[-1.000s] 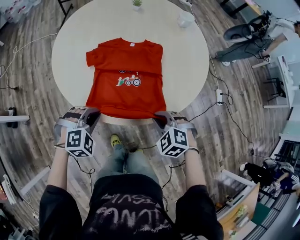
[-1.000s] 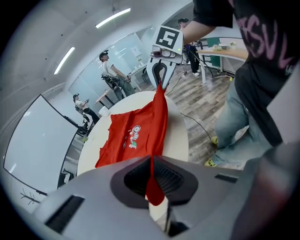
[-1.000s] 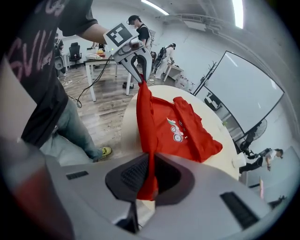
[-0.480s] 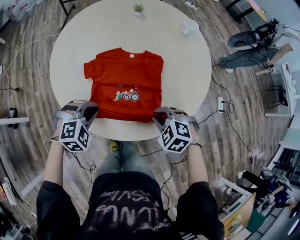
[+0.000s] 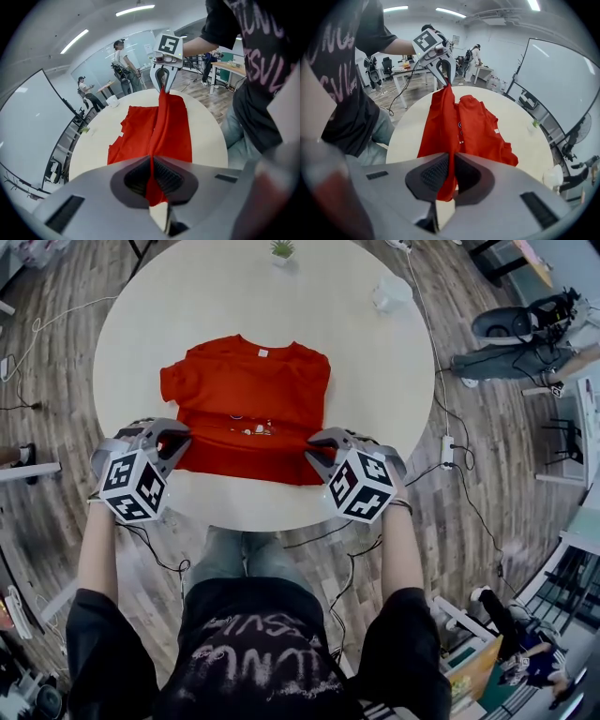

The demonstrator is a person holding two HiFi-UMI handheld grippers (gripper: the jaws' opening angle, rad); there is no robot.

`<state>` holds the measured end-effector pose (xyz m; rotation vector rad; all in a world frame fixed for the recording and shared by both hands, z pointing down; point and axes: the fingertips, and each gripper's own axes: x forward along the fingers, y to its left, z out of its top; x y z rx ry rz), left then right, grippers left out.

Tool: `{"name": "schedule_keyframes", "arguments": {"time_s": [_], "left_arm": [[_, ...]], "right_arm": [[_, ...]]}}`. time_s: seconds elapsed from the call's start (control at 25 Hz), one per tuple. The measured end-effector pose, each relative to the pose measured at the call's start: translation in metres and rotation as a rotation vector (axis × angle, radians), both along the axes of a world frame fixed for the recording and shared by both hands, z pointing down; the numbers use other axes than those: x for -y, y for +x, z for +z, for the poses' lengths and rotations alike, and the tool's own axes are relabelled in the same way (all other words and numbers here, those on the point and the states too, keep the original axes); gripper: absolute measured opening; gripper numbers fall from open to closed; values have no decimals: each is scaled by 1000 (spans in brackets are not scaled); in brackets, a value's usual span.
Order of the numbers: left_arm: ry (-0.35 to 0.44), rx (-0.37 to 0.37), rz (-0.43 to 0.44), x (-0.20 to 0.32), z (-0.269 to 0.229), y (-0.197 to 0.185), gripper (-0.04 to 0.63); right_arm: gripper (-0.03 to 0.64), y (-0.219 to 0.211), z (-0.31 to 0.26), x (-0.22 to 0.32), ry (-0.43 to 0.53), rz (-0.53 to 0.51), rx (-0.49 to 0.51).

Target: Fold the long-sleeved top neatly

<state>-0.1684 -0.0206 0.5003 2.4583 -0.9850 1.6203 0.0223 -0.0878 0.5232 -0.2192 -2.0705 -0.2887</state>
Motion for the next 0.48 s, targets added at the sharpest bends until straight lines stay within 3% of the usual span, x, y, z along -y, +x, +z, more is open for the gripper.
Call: {"name": "schedule_keyframes", "arguments": {"time_s": [0.48], "left_arm": [[-121, -27, 66, 40, 15, -24, 28]], "right_arm": [[32, -28, 5, 42, -59, -36, -56]]}}
